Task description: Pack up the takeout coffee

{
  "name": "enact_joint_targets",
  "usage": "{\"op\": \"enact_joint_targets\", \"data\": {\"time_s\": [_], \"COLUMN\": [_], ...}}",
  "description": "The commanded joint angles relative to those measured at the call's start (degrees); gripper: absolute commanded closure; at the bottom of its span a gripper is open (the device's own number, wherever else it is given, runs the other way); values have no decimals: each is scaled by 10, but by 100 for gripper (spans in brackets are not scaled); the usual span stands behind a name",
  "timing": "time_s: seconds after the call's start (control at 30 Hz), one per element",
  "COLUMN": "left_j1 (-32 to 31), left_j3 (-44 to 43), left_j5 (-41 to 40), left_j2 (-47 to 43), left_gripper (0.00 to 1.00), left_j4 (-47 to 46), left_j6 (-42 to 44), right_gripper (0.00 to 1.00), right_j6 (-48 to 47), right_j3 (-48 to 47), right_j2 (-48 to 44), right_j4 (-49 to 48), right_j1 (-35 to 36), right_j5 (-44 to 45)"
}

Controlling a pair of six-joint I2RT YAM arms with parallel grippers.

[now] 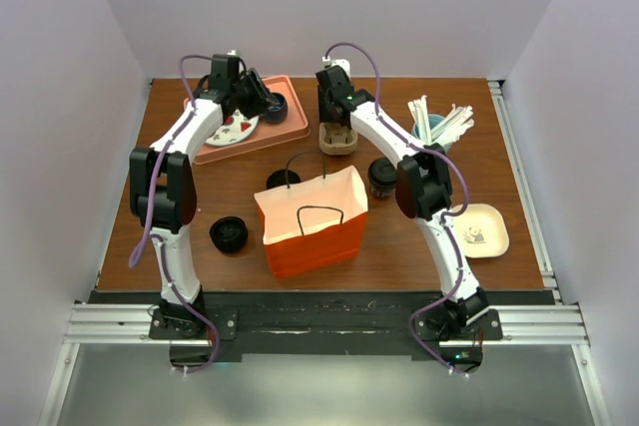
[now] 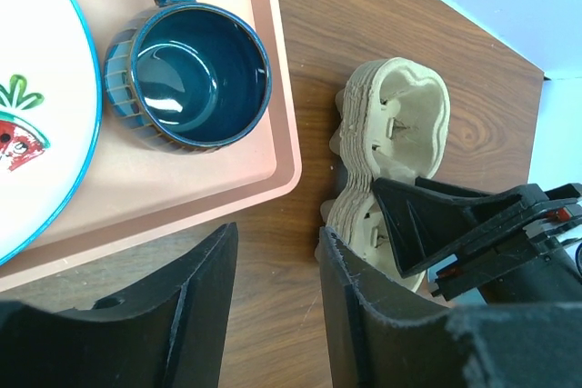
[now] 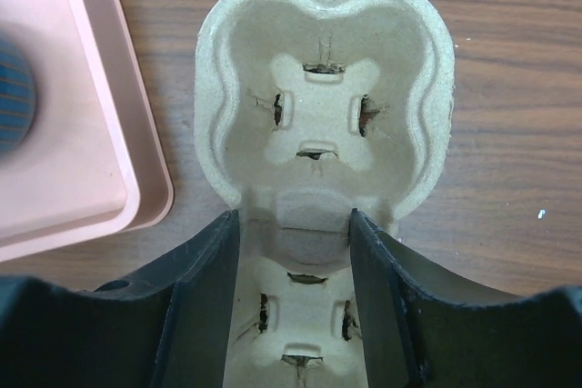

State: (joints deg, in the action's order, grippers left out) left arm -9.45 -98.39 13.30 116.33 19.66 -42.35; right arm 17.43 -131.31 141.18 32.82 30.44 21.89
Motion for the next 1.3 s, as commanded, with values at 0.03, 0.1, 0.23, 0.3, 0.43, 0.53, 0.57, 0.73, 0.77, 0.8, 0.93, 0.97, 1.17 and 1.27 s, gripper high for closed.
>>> {"op": "enact_joint_targets", "data": {"time_s": [0.03, 0.1, 0.23, 0.3, 0.43, 0.53, 0.57, 0.73, 0.77, 0.8, 0.93, 0.97, 1.17, 1.27], "left_j1": [-1, -2, -7, -8, -15, -17, -17, -19, -19, -20, -22, -22, -26, -27], "left_j3": [-34, -40, -61, -74, -87, -100, -102, -111, -112, -113, -114, -114, -119, -121], "left_j5": [8, 6, 0, -4, -5, -11, -13, -14, -14, -15, -17, -18, -20, -22], "left_j2": [-22, -20, -13, -7, -2, -2, -2, -1, -1, -1, -1, -1, 0, 0], "left_gripper": [54, 55, 55, 55, 55, 54, 55, 54, 55, 54, 55, 55, 54, 54], "left_j4": [1, 6, 17, 23, 34, 42, 46, 51, 52, 52, 53, 53, 57, 57], "left_j6": [7, 9, 15, 17, 23, 29, 29, 31, 31, 32, 33, 35, 37, 39], "right_gripper": [53, 54, 50, 46, 55, 60, 60, 54, 52, 52, 46, 45, 46, 43], "right_j6": [22, 22, 25, 25, 29, 30, 32, 37, 35, 36, 33, 33, 38, 38], "right_j3": [11, -2, -11, 10, 18, 12, 11, 38, 37, 36, 38, 38, 61, 65], "right_j2": [-14, -8, 1, -8, -17, -18, -21, -41, -41, -42, -46, -48, -64, -71], "right_j4": [-16, -9, 11, 0, -13, -15, -15, -41, -40, -39, -45, -47, -67, -78], "right_j1": [-1, -1, -1, 0, -1, -2, -1, -2, -1, -2, -1, -1, -2, -2], "right_j5": [34, 35, 31, 30, 42, 40, 40, 44, 47, 52, 56, 54, 54, 44]}}
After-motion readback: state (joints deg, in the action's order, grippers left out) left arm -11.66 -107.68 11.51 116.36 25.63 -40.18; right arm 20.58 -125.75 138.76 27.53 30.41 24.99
